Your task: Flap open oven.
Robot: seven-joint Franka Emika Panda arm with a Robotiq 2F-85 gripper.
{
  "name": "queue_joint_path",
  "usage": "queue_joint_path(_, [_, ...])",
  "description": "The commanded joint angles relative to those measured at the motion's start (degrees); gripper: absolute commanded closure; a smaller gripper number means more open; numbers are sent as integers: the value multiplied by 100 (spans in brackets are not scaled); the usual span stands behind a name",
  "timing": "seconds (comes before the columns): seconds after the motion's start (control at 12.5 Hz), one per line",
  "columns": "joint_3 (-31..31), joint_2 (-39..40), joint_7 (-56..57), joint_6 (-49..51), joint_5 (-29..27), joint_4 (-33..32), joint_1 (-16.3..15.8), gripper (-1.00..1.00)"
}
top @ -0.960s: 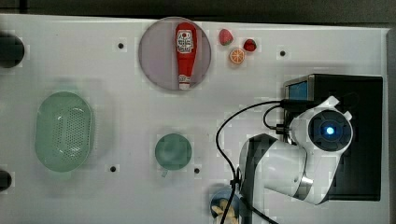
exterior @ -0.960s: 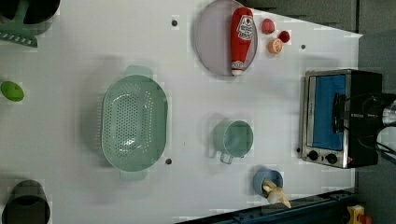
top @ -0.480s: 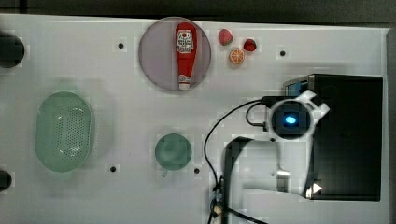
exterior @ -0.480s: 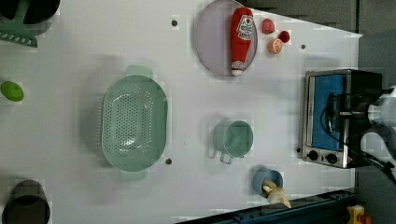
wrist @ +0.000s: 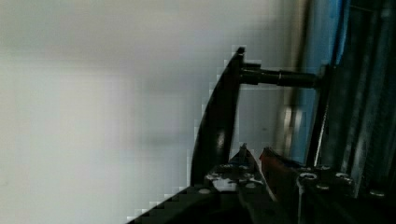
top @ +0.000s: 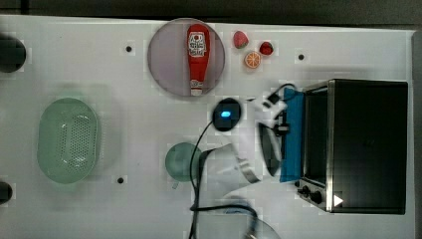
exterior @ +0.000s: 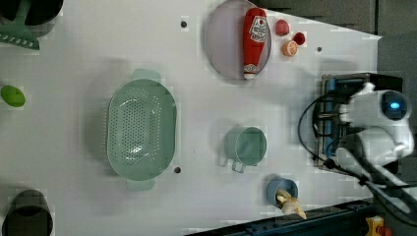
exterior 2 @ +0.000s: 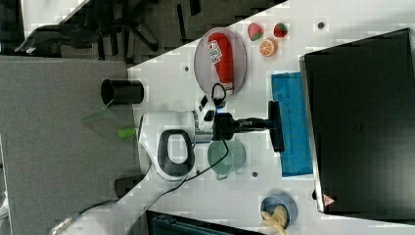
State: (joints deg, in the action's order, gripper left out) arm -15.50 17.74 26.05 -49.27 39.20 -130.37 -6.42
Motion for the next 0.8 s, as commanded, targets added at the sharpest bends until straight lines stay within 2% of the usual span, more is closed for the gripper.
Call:
queue_joint_path(0.08, [107,580,-1641,19,424,97,-323,65])
queue_joint_path(0.24, [107,1046,-2197,138,755,314,-563,65])
queue_joint_path(0.48, [70,1561,-2462,393,836,655,-857,65])
queue_joint_path(0.64, [69,1539,-2462,518,816,801,-937,65])
queue_joint_path(0.8, [68,1262,-2462,353,513,851,-934,65])
